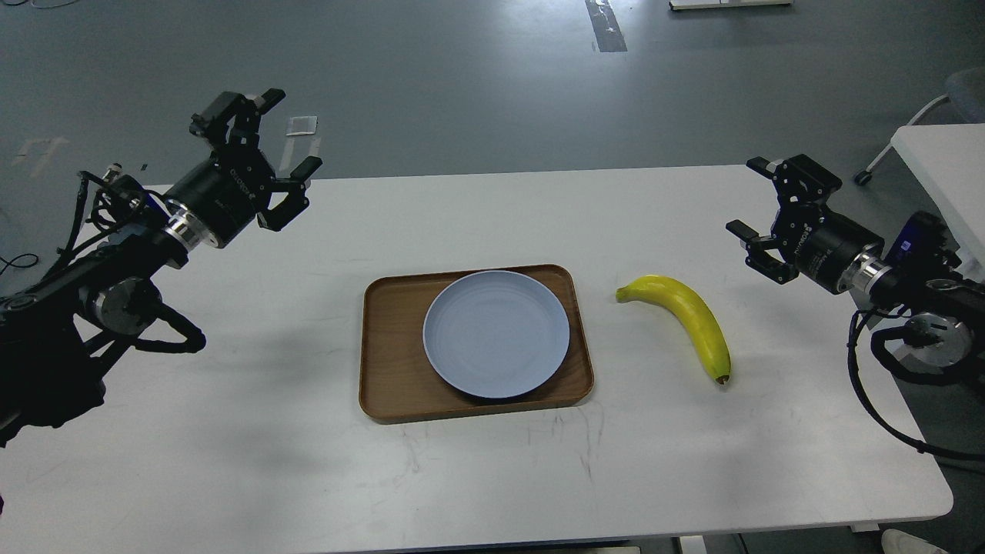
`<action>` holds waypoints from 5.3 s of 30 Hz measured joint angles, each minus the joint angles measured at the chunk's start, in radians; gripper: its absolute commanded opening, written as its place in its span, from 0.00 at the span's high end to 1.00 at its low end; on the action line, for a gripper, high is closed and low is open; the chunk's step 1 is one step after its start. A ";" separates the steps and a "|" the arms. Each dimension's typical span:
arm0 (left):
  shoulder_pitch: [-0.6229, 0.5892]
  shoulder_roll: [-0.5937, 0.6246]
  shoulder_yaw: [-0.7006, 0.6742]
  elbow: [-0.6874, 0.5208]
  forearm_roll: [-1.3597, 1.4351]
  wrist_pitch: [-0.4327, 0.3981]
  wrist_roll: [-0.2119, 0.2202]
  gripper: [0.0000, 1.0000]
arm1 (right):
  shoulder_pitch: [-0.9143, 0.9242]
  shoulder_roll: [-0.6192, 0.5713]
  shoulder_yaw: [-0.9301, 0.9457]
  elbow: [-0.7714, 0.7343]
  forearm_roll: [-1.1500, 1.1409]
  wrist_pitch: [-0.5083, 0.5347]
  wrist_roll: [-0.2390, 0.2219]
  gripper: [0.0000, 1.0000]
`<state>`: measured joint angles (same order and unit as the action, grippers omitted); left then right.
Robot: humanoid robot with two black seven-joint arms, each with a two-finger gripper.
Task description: Place banana on plate with both arms
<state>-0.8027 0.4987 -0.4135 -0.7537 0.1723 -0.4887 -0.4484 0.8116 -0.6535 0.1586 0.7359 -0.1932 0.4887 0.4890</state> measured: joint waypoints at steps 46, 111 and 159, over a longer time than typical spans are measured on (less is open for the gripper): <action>0.040 -0.073 -0.018 0.010 0.026 0.000 0.001 0.02 | 0.480 0.273 -0.918 -0.075 -0.843 0.000 0.000 0.10; 0.039 -0.051 -0.047 0.001 0.032 0.000 0.002 0.02 | 0.620 0.651 -0.913 -0.066 -0.588 0.000 0.000 0.78; 0.044 -0.106 -0.054 0.081 0.031 0.000 0.000 0.02 | -0.051 0.158 0.081 -0.067 0.096 0.000 0.000 0.03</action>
<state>-0.7585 0.3931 -0.4677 -0.6725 0.2034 -0.4887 -0.4480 0.7604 -0.4958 0.2392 0.6687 -0.0972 0.4884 0.4886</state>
